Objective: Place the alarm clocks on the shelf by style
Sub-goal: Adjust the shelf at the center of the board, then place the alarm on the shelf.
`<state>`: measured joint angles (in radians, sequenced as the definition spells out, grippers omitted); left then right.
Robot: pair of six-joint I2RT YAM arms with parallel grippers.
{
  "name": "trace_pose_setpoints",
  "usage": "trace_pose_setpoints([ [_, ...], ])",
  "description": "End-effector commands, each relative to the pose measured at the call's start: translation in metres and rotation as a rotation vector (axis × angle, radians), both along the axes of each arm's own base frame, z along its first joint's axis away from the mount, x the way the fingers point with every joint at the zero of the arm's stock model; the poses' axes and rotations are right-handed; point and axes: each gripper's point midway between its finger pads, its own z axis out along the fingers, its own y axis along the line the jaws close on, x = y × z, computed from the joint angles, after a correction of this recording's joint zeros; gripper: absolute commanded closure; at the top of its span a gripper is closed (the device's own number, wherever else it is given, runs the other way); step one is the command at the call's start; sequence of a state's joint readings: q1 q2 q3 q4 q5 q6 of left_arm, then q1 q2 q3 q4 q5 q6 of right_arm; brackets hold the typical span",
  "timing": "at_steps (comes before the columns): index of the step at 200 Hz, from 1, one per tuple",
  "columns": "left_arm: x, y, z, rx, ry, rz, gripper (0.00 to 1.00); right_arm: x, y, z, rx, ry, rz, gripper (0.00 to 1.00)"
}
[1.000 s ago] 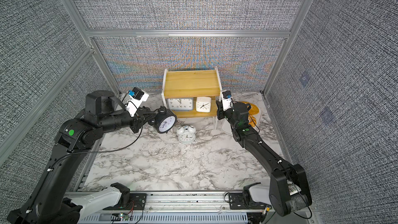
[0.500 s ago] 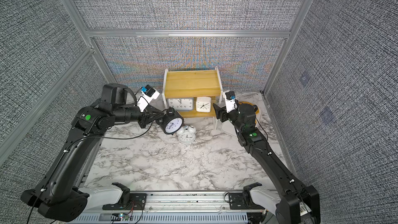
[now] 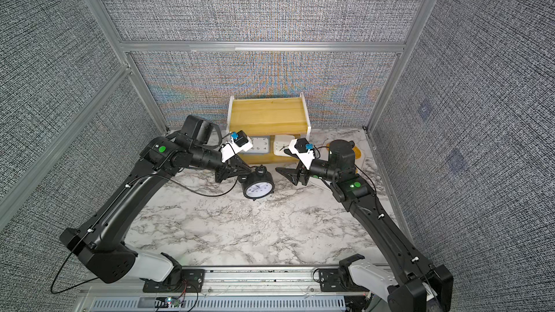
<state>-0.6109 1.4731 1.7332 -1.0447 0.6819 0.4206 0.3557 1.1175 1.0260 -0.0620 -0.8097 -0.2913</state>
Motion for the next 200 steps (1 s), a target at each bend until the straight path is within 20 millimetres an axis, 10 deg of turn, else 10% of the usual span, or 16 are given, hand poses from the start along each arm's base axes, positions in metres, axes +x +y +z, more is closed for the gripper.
trace_pose_setpoints([
  [1, -0.002, -0.005, 0.0, 0.005, -0.026, -0.054, 1.0, -0.021, 0.012, -0.003, -0.015, 0.022, 0.145, 0.26],
  [200, -0.004, -0.021, -0.006, 0.072, -0.047, -0.104, 1.0, -0.037, 0.043, -0.022, -0.066, 0.131, 0.304, 0.46],
])
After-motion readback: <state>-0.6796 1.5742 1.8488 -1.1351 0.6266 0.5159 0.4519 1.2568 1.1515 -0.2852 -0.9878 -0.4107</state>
